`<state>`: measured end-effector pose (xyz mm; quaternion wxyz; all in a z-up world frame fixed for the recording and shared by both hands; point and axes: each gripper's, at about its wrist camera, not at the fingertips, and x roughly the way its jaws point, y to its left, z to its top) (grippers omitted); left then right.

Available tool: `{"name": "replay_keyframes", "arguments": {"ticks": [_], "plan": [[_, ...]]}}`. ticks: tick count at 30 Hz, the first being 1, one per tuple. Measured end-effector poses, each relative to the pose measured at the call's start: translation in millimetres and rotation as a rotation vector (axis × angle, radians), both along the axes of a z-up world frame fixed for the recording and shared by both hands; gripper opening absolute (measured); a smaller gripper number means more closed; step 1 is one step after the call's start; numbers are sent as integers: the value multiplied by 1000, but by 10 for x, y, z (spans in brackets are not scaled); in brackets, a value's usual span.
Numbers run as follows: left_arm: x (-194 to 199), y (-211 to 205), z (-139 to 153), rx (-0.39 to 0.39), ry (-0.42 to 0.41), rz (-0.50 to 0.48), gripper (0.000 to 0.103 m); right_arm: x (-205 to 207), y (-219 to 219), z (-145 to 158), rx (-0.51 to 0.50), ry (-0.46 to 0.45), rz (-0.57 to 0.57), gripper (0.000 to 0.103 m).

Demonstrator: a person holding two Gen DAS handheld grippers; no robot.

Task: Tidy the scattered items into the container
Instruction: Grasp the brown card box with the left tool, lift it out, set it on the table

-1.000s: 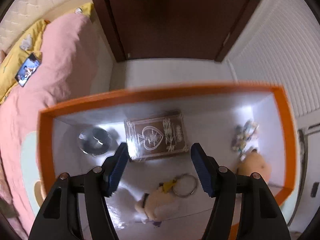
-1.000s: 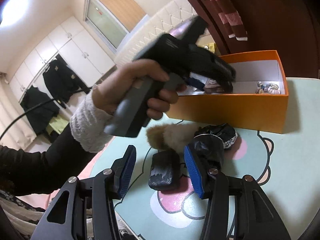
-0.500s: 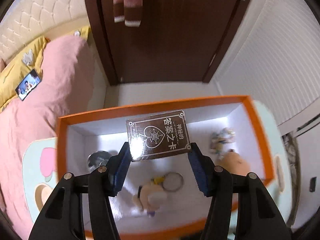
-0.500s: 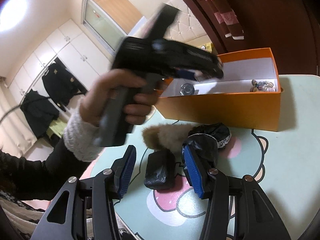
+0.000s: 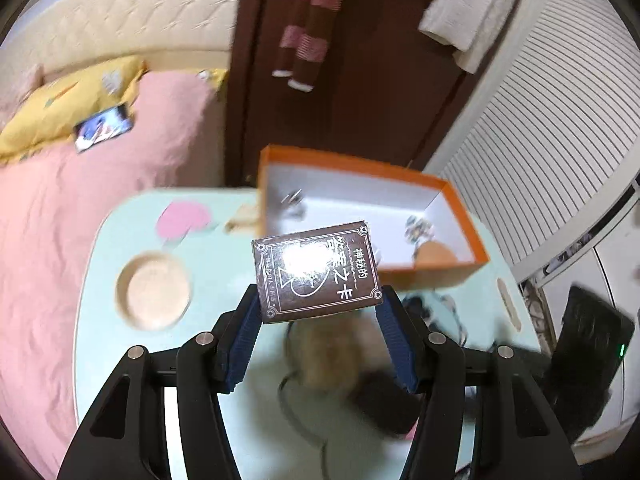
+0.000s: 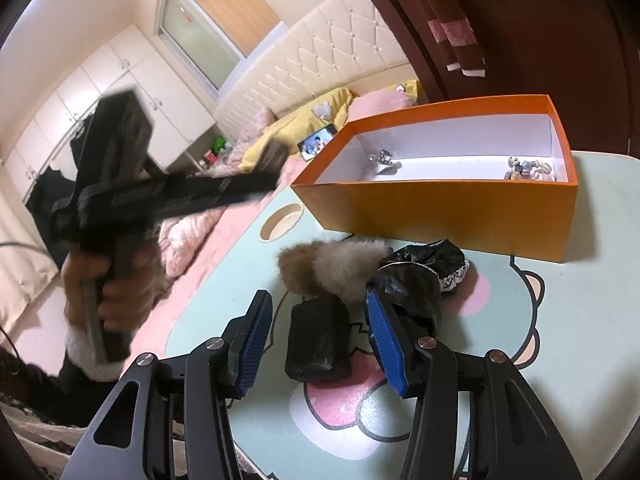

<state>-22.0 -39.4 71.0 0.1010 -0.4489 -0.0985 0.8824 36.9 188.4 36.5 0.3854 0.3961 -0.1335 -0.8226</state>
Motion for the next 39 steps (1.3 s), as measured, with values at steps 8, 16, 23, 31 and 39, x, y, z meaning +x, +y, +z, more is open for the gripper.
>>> {"name": "replay_keyframes", "arguments": {"ticks": [8, 16, 23, 31, 39], "plan": [[401, -274, -259, -28, 28, 29, 58, -14, -167, 54, 82, 16, -18, 49], [468, -196, -506, -16, 10, -11, 58, -244, -330, 338, 156, 68, -4, 49], [512, -44, -635, -28, 40, -39, 59, -1031, -640, 428, 294, -1, -16, 49], [566, -41, -708, 78, 79, -10, 68, -1819, -1159, 156, 417, -160, 36, 50], [658, -107, -656, 152, 134, -7, 69, -2098, -1522, -112, 570, -216, 63, 56]]}}
